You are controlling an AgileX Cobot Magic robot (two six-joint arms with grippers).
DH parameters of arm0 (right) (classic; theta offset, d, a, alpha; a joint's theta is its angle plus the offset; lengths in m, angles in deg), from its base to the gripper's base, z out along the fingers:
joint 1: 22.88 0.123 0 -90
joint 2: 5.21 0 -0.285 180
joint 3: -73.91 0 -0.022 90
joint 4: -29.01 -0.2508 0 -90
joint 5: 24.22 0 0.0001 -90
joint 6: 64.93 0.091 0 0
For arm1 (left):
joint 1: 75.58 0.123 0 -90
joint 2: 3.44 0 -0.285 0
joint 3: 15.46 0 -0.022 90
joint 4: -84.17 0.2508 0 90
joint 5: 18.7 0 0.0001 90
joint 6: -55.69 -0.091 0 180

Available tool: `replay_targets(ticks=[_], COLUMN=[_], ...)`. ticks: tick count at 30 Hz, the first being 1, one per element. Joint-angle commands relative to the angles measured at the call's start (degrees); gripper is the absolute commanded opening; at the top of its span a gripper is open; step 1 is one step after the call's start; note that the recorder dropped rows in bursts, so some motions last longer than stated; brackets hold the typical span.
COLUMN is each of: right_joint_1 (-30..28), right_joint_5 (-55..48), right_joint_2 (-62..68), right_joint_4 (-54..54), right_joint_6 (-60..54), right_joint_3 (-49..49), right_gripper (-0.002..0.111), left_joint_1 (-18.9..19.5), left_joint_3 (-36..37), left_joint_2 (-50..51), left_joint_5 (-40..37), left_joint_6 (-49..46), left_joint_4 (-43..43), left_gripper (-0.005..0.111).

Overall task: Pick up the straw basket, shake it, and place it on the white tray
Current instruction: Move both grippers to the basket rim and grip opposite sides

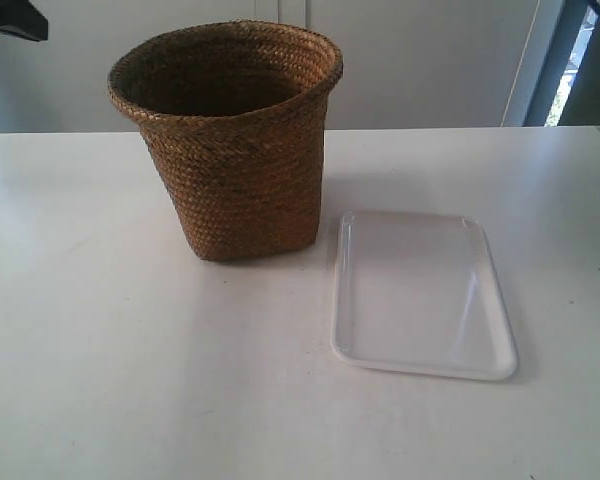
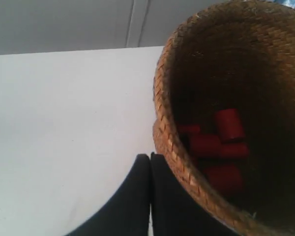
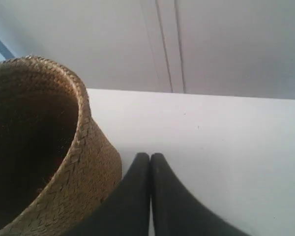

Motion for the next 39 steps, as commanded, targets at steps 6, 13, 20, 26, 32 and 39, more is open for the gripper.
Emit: replay_targets(ticks=[6,13,20,26,32,39], right_joint_1=[4.43,8.0,8.41,8.41,8.41,8.41], right_joint_5=[-5.58,-5.63,-5.73,-4.88,-2.79,-0.75], right_joint_2=[8.01,13.41,16.8,17.59,17.59,17.72], right_joint_4=[-1.64,-1.64,-3.14,-3.14,-3.14,-3.26], right_joint_6=[-2.81,-2.71,-2.27,-2.27,-2.27,-2.66], right_joint_3=[8.81,14.47,15.35,15.35,15.35,15.35], right_gripper=[0.0,0.0,0.015,0.057,0.076,0.076], left_joint_1=[-0.98,-4.97,-5.6,-5.6,-5.6,-5.6], left_joint_3=[-16.97,-22.27,-22.59,-22.59,-22.59,-22.59], left_joint_2=[12.89,17.2,19.02,19.63,19.63,20.82], left_joint_5=[-10.99,-7.75,-5.85,-4.93,-3.98,-3.47], left_joint_6=[-0.46,-0.46,-0.46,-0.46,-1.01,-0.51], left_joint_4=[-3.98,-2.16,-1.48,-1.36,0.25,2.62], left_gripper=[0.0,0.0,0.0,0.029,0.074,0.08])
